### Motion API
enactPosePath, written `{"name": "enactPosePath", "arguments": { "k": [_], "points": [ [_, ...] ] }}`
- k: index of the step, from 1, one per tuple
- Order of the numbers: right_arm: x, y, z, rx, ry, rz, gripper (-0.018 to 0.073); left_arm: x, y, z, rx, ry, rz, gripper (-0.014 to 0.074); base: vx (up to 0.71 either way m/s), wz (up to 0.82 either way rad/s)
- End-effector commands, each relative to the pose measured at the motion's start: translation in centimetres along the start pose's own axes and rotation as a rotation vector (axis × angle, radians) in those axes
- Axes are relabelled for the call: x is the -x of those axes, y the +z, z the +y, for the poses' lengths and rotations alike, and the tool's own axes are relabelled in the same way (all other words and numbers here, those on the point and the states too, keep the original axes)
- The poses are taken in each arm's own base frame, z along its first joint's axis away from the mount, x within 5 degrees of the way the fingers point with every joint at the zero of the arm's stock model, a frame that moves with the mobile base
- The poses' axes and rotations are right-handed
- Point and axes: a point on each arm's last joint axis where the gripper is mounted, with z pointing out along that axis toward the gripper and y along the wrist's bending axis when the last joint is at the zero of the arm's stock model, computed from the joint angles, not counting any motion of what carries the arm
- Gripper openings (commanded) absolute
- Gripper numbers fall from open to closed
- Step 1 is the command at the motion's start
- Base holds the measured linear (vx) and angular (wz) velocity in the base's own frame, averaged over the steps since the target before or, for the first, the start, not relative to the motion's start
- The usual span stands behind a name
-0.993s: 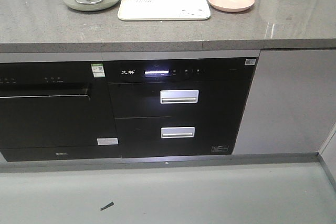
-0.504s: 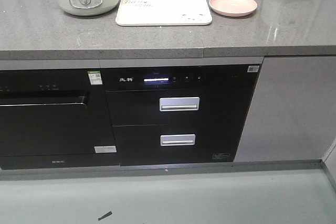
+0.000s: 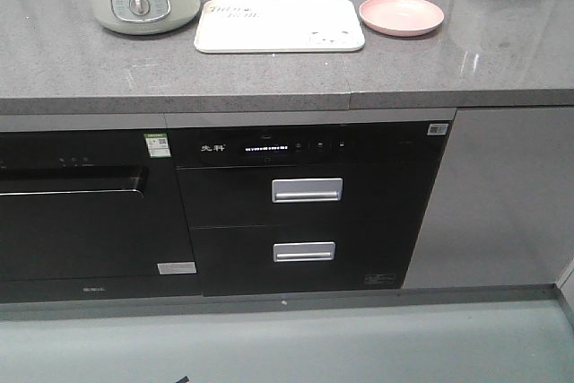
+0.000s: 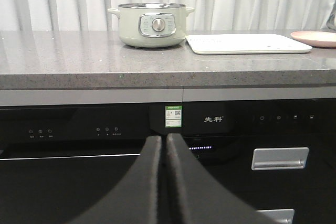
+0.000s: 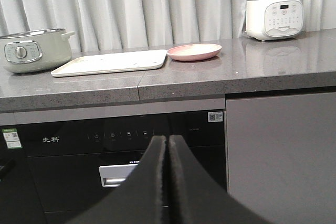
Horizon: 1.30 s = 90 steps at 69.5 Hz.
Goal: Transfer vegetables to tray and serve
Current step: 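Drive the base forward toward the counter with the pot and tray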
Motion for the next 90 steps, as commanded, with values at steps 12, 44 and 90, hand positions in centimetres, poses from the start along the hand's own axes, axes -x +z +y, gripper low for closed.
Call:
{"name": "enactPosePath", "arguments": {
  "k": [12,44,90],
  "points": [
    [0.22,-0.02,0.0,0.001,-0.01,-0.071,-0.0003,0.0,-0.01,-0.09,-0.013,-0.003,-0.065,-0.0006,0.09,0.02],
    [0.22,-0.02,0.0,0.001,-0.01,-0.071,-0.0003,0.0,-0.01,-0.09,-0.013,-0.003,-0.065,-0.0006,0.09,0.02],
    [0.22,-0.02,0.0,0.001,-0.01,-0.071,-0.0003,0.0,-0.01,-0.09,-0.013,-0.003,-0.065,-0.0006,0.08,0.01]
  ]
}}
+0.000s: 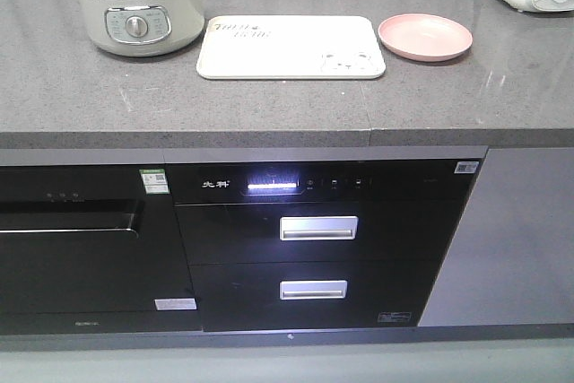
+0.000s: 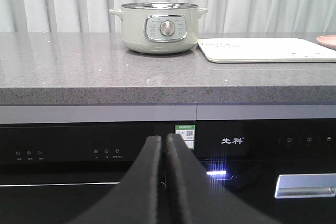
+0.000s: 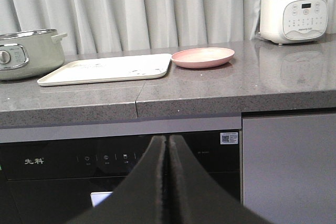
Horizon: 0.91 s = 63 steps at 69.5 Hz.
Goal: Transfer vegetables to tray and serve
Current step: 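Drive the base forward toward the counter with the pot and tray, then drive closer and align the base in front of the tray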
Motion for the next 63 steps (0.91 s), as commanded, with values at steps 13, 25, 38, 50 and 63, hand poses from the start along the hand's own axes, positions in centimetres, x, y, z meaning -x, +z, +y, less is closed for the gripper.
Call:
{"name": "enactPosePath", "arguments": {
  "k": [13,25,38,50,63],
  "points": [
    [0.22,-0.02,0.0,0.001,-0.01,-0.071,-0.0003,0.0,-0.01,-0.09,-0.013,-0.003,-0.065,-0.0006,0.08,0.01],
    [0.22,-0.02,0.0,0.001,-0.01,-0.071,-0.0003,0.0,-0.01,-0.09,-0.013,-0.003,-0.065,-0.0006,0.08,0.01],
    [0.22,-0.02,0.0,0.001,-0.01,-0.071,-0.0003,0.0,-0.01,-0.09,-0.013,-0.003,-0.065,-0.0006,0.08,0.0],
    [0.22,-0.02,0.0,0.001,-0.01,-0.071,-0.0003,0.0,-0.01,-0.09,-0.013,-0.003,-0.065,-0.0006,0.08,0.0],
    [0.22,-0.02,0.0,0.001,-0.01,-0.071,-0.0003,0.0,-0.01,-0.09,-0.013,-0.003,-0.065,-0.0006,0.08,-0.01]
  ]
}}
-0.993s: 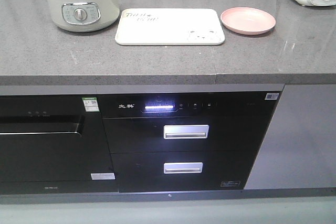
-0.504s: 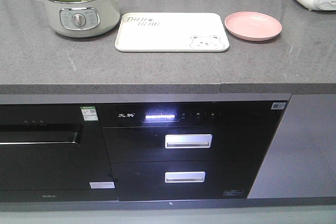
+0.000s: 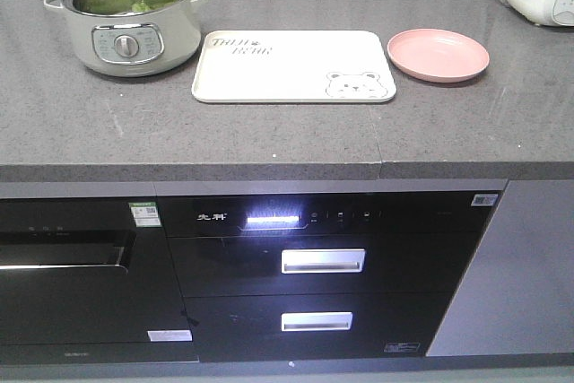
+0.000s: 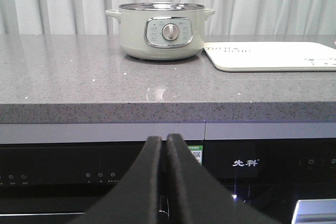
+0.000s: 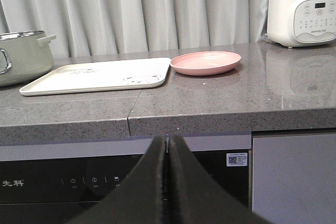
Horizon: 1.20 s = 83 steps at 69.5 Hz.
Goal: Transfer vegetables to tray and serve
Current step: 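Drive closer and align the base in front of the tray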
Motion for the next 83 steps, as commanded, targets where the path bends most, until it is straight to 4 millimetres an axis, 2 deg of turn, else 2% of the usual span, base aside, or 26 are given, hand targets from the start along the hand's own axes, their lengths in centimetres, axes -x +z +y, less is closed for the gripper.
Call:
{"name": "enactPosePath", "arguments": {
  "k": [1,83],
  "points": [
    [0.22,-0.02,0.0,0.001,-0.01,-0.071,-0.0003,0.0,-0.01,-0.09,-0.013,-0.003,-0.065,-0.0006,0.08,-0.02],
    [0.22,-0.02,0.0,0.001,-0.01,-0.071,-0.0003,0.0,-0.01,-0.09,-0.013,-0.003,-0.065,-0.0006,0.07,-0.02]
  ]
}}
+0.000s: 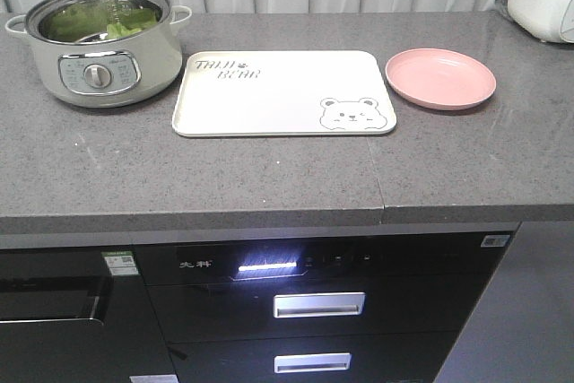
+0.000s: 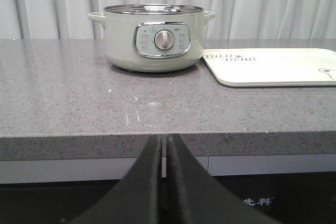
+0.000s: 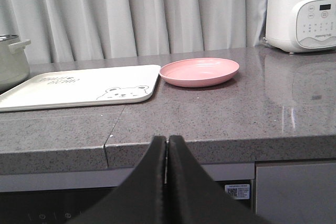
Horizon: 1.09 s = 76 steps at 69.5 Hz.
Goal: Transfer vegetables to tray and serve
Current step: 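Drive closer and align the base in front of the tray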
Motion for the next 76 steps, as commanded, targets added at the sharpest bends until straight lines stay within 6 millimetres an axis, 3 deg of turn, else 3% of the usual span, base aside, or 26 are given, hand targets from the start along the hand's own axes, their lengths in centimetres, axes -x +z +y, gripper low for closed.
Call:
{"name": "enactPosePath", "arguments": {
  "k": [1,76],
  "points": [
    [0.22,-0.02,0.0,0.001,-0.01,-0.071,-0.0003,0.0,-0.01,-0.09,-0.013,-0.003,-0.065,-0.0006,0.07,0.0],
    [0.22,-0.02,0.0,0.001,-0.01,-0.071,-0.0003,0.0,-0.01,-0.09,-0.013,-0.003,-0.065,-0.0006,0.06,0.01]
  ]
}}
